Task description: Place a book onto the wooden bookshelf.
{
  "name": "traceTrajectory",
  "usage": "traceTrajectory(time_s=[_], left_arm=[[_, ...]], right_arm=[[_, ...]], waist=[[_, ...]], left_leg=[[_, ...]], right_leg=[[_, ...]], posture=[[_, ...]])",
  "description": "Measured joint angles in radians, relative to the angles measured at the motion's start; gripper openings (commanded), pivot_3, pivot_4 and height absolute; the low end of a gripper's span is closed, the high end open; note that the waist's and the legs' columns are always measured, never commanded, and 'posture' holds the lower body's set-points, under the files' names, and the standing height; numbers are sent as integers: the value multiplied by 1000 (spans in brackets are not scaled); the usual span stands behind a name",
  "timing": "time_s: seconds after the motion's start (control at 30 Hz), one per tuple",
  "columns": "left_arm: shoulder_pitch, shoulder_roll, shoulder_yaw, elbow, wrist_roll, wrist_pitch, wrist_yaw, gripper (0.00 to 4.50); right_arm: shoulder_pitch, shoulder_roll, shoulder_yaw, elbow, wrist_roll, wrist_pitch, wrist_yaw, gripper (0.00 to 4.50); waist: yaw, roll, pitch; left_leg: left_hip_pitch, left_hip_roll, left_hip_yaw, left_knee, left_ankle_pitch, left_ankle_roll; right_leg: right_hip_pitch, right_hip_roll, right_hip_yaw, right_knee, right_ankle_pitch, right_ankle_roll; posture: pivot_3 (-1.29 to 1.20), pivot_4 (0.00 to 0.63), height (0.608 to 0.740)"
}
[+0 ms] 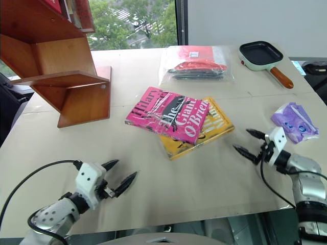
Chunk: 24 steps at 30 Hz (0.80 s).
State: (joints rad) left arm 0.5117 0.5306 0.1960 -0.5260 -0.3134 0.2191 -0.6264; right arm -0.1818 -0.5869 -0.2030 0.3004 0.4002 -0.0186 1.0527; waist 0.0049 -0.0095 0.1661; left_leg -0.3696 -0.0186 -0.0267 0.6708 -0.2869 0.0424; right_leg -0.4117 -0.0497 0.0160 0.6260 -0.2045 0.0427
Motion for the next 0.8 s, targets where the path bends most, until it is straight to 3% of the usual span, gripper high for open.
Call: traceTrajectory(time_s=[0.2, 0.23, 0.3, 0.37, 0.4, 0.43, 0.57, 0.8], left_arm=[[-69, 133, 179, -24, -237, 110, -124, 4363], [-80, 146, 196, -28, -261, 124, -138, 4448], [-116, 191, 219, -27, -302, 159, -166, 4500], [-178, 254, 264, -32, -355, 194, -190, 4500], [-189, 266, 280, -35, -372, 204, -195, 4500], [-211, 296, 316, -39, -416, 236, -205, 4500], [-200, 337, 392, -70, -504, 306, -233, 4500], [-145, 393, 572, -102, -585, 403, -288, 4500]], right_arm=[[-284, -7, 34, 64, -29, 126, -68, 4500], [-326, 4, 47, 96, -42, 126, -71, 4246], [-451, 57, 84, 236, -86, 111, -90, 3594], [-596, 122, 131, 397, -145, 74, -130, 2633], [-630, 135, 145, 438, -162, 59, -135, 2402], [-709, 163, 175, 535, -205, 23, -148, 1721], [-822, 209, 208, 722, -280, -68, -174, 37], [-906, 227, 236, 921, -364, -161, -119, 37]], waist=[[-13, 0, 1], [-15, -1, 1], [-22, -1, 3], [-26, -1, 5], [-27, -1, 5], [-28, -1, 5], [-24, -1, 5], [-26, -1, 5]], left_leg=[[-1, 0, -1, 0, 0, 0], [-1, 0, -1, 0, 0, 0], [-1, 0, 1, 0, 0, 0], [-2, 0, 0, -1, 0, 0], [-2, 0, 1, -1, 0, 0], [-3, 0, 0, -2, 0, -1], [-12, -1, -1, -2, 3, -6], [-28, -2, 0, -2, 4, -8]], right_leg=[[-1, 0, -1, 0, 0, -1], [-1, 0, -1, 0, 0, -1], [-1, 1, 0, 0, 1, -1], [-3, 1, 0, 0, 1, -2], [-3, 1, 0, 0, 1, -2], [-4, 1, 0, 0, 1, -2], [-12, -1, -1, -1, 3, 2], [-28, -3, -1, -1, 4, 3]], posture=[[0, 150, 735], [0, 150, 735], [0, 150, 735], [0, 150, 735], [0, 150, 735], [0, 150, 735], [0, 150, 735], [0, 150, 735]])
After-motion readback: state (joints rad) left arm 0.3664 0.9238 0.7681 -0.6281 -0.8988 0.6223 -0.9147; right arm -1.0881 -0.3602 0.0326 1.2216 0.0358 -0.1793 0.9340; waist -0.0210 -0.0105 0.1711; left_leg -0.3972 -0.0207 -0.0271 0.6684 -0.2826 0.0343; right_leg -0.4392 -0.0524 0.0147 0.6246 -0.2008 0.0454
